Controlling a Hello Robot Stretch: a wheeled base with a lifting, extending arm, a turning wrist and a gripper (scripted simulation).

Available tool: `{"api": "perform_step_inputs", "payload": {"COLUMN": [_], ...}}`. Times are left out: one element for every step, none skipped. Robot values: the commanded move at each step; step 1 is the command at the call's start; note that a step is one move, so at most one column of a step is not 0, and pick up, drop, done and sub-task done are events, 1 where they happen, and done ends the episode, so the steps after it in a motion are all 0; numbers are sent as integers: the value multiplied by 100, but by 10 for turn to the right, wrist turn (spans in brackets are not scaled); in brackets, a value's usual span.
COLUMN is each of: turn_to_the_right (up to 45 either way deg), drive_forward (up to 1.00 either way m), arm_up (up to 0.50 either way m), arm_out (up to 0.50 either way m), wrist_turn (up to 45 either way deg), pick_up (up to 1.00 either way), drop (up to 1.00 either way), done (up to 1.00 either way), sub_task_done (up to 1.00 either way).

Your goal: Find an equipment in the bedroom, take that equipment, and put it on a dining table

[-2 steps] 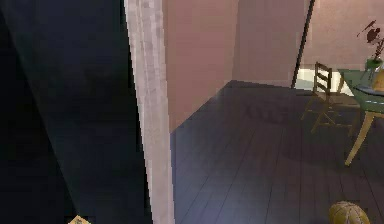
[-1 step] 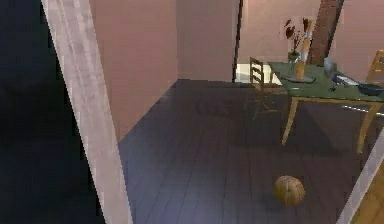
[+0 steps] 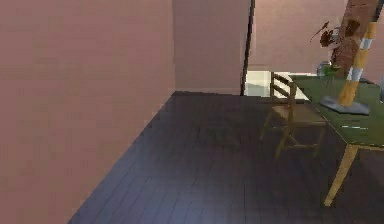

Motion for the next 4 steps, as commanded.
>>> {"api": "perform_step_inputs", "payload": {"turn_to_the_right": [-120, 0, 0, 0], "drive_forward": [0, 30, 0, 0], "arm_up": [0, 0, 20, 0], "arm_out": [0, 0, 0, 46], "wrist_turn": [0, 0, 0, 0], "pick_up": [0, 0, 0, 0], "drop": [0, 0, 0, 0], "done": [0, 0, 0, 0], "sub_task_done": [0, 0, 0, 0]}}
